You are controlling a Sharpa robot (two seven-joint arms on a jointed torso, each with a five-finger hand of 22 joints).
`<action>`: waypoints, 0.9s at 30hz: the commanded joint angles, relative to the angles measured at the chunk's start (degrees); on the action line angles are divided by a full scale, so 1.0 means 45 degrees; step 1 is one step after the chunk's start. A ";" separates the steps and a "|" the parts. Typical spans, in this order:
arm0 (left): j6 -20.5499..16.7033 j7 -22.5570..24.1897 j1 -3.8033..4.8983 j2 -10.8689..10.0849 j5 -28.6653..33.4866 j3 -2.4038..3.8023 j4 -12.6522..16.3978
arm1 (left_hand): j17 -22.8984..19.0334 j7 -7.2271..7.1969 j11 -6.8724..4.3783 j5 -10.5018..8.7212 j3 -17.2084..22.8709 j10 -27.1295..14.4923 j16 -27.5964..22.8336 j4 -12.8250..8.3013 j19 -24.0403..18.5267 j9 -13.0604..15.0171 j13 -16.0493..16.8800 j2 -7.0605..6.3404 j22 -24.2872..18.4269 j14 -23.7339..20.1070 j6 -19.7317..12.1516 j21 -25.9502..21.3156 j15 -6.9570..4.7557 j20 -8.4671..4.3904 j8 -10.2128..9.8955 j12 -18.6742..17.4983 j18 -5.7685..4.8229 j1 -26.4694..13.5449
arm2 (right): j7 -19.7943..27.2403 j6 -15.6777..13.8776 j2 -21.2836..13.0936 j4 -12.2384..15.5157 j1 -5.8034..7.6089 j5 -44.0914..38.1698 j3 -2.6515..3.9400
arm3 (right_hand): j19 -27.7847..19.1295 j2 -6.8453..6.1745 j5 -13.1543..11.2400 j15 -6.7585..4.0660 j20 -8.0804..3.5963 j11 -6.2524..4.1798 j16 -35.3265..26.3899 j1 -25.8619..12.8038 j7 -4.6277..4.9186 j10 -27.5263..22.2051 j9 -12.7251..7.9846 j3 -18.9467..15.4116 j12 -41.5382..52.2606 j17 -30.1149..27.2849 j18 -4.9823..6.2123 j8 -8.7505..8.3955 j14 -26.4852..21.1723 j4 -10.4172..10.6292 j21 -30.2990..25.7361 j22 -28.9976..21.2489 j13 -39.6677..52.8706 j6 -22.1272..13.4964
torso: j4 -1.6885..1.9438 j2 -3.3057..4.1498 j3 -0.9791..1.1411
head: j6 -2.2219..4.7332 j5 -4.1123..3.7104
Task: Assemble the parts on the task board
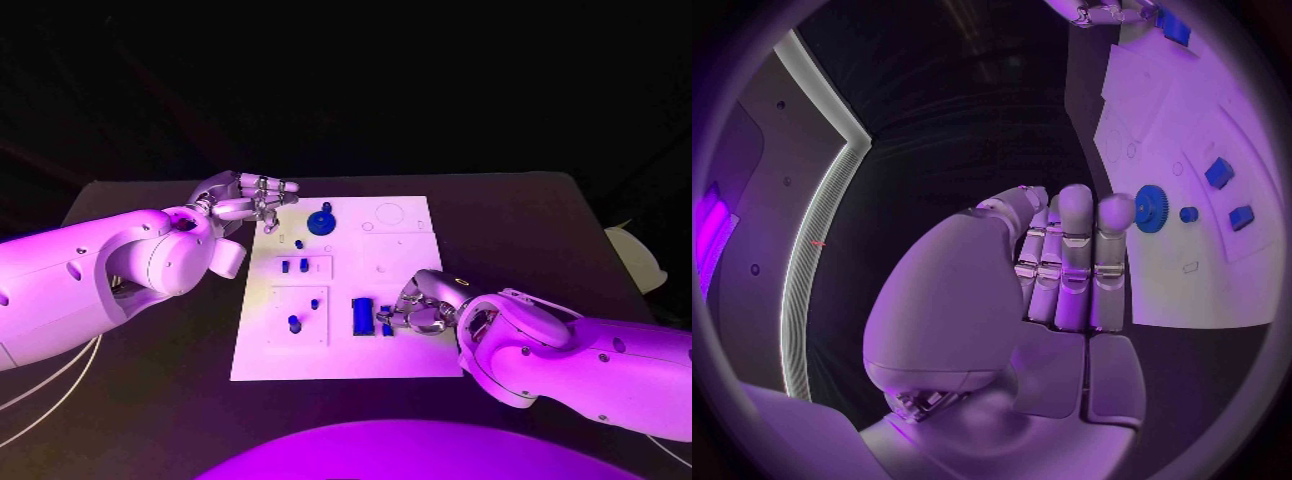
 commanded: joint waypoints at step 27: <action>-0.0257 0.1018 -0.0163 0.0997 0.1636 -0.0093 -0.1470 | -0.1080 -0.0038 0.0060 -0.0158 -0.1278 -0.0340 -0.1501 0.0769 -0.2377 -0.0162 0.0117 -0.0193 -0.2186 -0.1438 -0.0223 -0.3194 0.0225 0.0307 0.0184 0.0437 0.0633 -0.1108 | 0.9734 0.0332 0.0353 -0.4133 0.2167 1.2175 0.0051 | -0.4622 -0.0199 -0.2428 0.0940 0.0850 0.1142 -0.9721 0.4464 0.1344 -0.4854 -0.0498 -0.0314 -1.0069 -0.7681 0.1957 -0.1201 -0.2230 -0.0659 -1.3454 -0.1887 -0.6411 -0.2458 | -0.0190 -0.0785 -0.0246 | 0.1577 -0.0188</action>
